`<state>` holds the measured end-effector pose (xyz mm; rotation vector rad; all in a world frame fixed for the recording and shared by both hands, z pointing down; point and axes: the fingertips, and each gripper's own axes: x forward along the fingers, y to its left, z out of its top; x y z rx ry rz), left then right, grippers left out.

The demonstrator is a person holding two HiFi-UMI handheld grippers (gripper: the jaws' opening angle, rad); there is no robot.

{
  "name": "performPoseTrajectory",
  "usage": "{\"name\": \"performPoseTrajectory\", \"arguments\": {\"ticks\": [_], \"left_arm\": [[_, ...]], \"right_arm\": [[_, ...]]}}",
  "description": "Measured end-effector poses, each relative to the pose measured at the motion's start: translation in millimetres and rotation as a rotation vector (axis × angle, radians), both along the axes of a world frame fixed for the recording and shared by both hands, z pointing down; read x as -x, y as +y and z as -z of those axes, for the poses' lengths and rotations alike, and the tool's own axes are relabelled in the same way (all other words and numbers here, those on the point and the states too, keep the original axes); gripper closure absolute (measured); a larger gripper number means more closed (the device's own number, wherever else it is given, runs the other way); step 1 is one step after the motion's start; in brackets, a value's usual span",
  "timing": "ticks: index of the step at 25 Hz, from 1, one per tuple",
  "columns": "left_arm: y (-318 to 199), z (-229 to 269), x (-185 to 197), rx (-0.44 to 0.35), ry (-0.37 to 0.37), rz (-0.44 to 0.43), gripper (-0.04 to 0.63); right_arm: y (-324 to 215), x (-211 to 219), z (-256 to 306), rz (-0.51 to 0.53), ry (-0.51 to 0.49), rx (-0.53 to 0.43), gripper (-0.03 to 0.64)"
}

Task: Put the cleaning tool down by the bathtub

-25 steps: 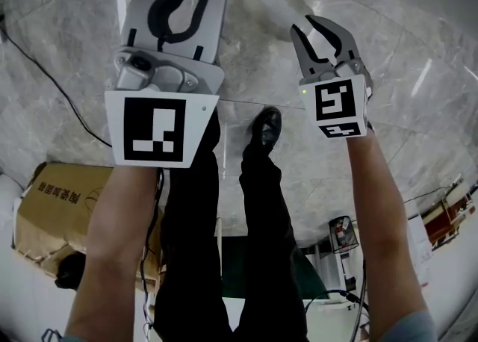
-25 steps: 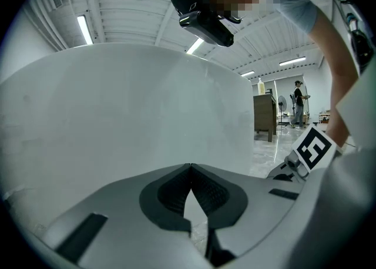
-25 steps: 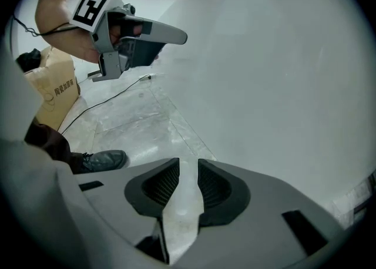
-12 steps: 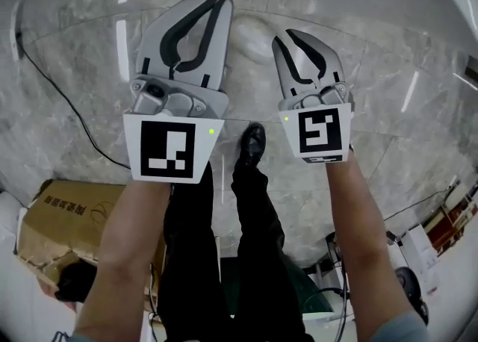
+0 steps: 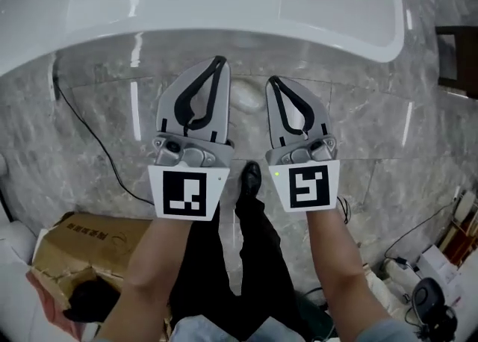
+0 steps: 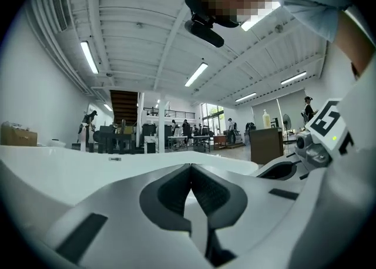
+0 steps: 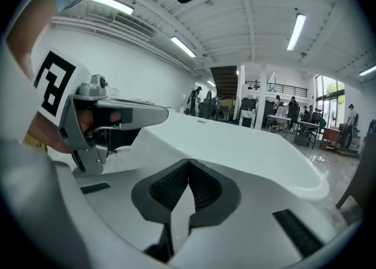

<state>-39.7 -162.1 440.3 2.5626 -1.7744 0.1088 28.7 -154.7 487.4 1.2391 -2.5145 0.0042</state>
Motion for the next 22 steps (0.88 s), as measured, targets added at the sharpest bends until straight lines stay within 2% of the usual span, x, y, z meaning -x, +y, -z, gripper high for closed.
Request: {"name": "performPoseTrajectory", "arguments": {"ticks": [5, 9, 14, 18, 22], "left_arm": [[19.2, 108.9, -15.8, -0.041, -0.002, 0.002, 0.580], [34.6, 196.3, -19.4, -0.080, -0.010, 0.039, 0.580], [50.8, 306.4, -22.2, -0.164, -0.017, 0.068, 0.580], [71.5, 374.1, -21.6, -0.192, -0.027, 0.093, 0.580], [97.9, 429.1, -29.2, -0.264, -0.015, 0.112, 0.580]], "right_arm": [[14.9, -15.9, 120.6, -0.052, -0.070, -0.049, 0.603], [28.0, -30.6, 214.2, -0.078, -0.091, -0.111, 0.603], [40.1, -44.9, 321.5, -0.116, -0.103, -0.208, 0.603], [58.7, -52.7, 399.6, -0.126, -0.115, -0.284, 0.603], [82.4, -65.4, 455.4, -0.140, -0.150, -0.344, 0.603]]}}
